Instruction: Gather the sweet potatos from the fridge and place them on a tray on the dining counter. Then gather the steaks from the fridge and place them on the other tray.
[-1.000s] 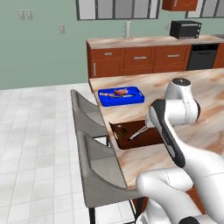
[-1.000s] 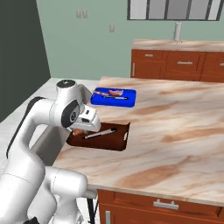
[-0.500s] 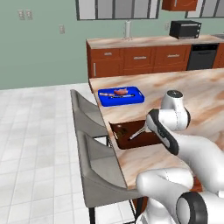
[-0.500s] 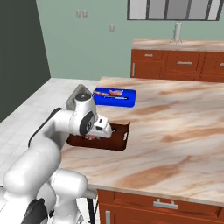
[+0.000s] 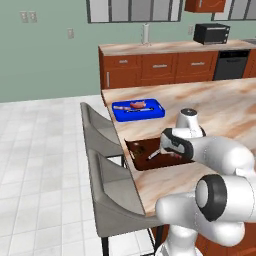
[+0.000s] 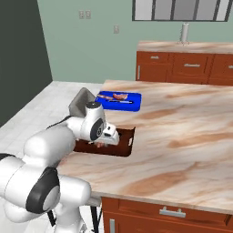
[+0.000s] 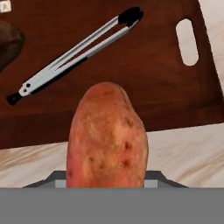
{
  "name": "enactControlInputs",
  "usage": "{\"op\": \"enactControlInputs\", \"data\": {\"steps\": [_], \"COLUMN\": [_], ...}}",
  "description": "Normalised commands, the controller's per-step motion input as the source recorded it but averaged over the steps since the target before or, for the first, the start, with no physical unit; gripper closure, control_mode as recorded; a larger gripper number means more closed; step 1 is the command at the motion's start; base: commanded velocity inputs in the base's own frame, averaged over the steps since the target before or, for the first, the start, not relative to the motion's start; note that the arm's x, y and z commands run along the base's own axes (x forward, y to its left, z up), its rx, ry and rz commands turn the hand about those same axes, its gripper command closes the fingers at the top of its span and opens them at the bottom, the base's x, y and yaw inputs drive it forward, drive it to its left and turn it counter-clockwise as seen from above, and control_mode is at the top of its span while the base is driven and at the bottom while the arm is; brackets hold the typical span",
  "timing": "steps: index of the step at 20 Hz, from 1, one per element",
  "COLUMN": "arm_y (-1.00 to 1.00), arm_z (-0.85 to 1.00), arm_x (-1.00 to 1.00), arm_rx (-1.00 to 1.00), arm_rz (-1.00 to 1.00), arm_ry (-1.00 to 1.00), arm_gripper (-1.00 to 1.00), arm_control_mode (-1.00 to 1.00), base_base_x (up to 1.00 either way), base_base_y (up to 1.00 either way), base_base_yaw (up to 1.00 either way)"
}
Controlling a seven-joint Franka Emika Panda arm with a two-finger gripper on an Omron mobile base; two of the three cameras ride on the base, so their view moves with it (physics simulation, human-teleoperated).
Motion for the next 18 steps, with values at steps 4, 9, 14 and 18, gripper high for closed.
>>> {"op": "enactControlInputs", "data": {"steps": [4, 9, 14, 18], "arm_y": [-0.01, -0.05, -0.09, -0.16], "arm_z": [-0.20, -0.35, -0.49, -0.46], "arm_x": [0.58, 0.61, 0.60, 0.43], "arm_rx": [0.00, 0.00, 0.00, 0.00], "arm_rz": [0.00, 0.00, 0.00, 0.00], "arm_ry": [0.13, 0.07, 0.02, 0.02], "arm_gripper": [1.00, 1.00, 1.00, 1.00], "arm_control_mode": [-1.00, -1.00, -1.00, -1.00], "base_base_x": [0.00, 0.00, 0.00, 0.00], "base_base_y": [0.00, 0.00, 0.00, 0.00], "base_base_yaw": [0.00, 0.00, 0.00, 0.00]}}
